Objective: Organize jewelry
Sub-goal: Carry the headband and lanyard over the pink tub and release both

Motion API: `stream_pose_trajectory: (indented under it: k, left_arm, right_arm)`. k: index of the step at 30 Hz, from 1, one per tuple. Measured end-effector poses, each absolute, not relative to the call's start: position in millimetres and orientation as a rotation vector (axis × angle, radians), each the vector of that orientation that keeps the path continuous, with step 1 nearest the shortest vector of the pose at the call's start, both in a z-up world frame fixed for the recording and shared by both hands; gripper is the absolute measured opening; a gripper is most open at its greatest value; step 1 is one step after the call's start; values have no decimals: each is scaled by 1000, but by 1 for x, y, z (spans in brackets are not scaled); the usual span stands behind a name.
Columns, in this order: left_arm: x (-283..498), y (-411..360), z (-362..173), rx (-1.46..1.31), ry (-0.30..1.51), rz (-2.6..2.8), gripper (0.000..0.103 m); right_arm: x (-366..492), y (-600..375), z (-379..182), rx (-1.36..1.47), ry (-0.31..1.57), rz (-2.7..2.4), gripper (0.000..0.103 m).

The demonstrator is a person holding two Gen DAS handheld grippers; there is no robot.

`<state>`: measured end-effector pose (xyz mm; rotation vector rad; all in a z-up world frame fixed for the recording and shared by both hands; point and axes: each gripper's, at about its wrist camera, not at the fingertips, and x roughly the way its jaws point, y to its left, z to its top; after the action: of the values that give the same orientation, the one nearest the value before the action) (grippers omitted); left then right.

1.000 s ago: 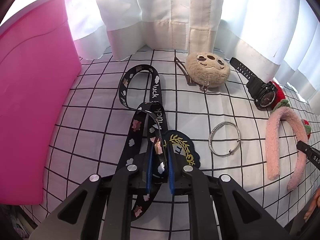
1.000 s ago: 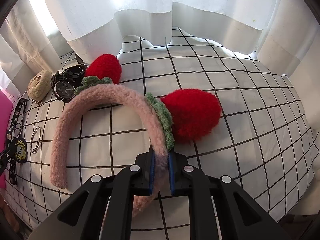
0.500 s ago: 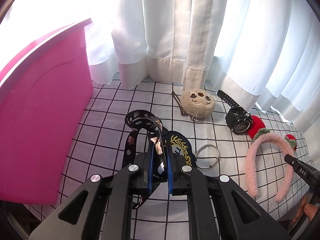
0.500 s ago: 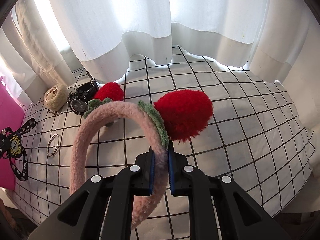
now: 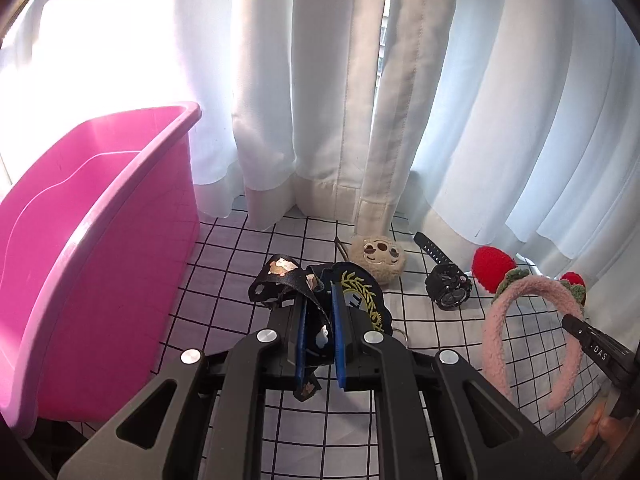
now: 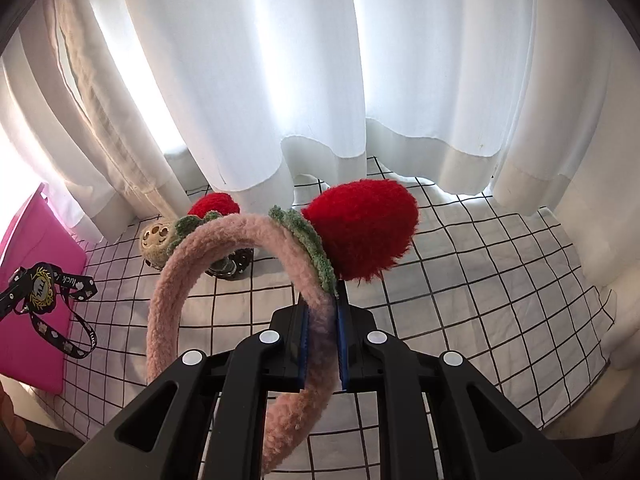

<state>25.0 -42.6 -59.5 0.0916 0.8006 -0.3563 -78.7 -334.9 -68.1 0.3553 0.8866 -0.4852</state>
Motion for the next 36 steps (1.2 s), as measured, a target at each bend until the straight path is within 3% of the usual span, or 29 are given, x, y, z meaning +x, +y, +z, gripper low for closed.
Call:
stream_pose_trajectory:
  k: [24, 36]
  left_arm:
    - [56, 28, 83, -3, 546, -338, 11]
    - [90, 120, 89, -35, 543, -151, 11]
  right_arm:
    - [19, -221, 63, 276, 637, -213, 11]
    - [100, -113, 87, 191, 625, 14, 11]
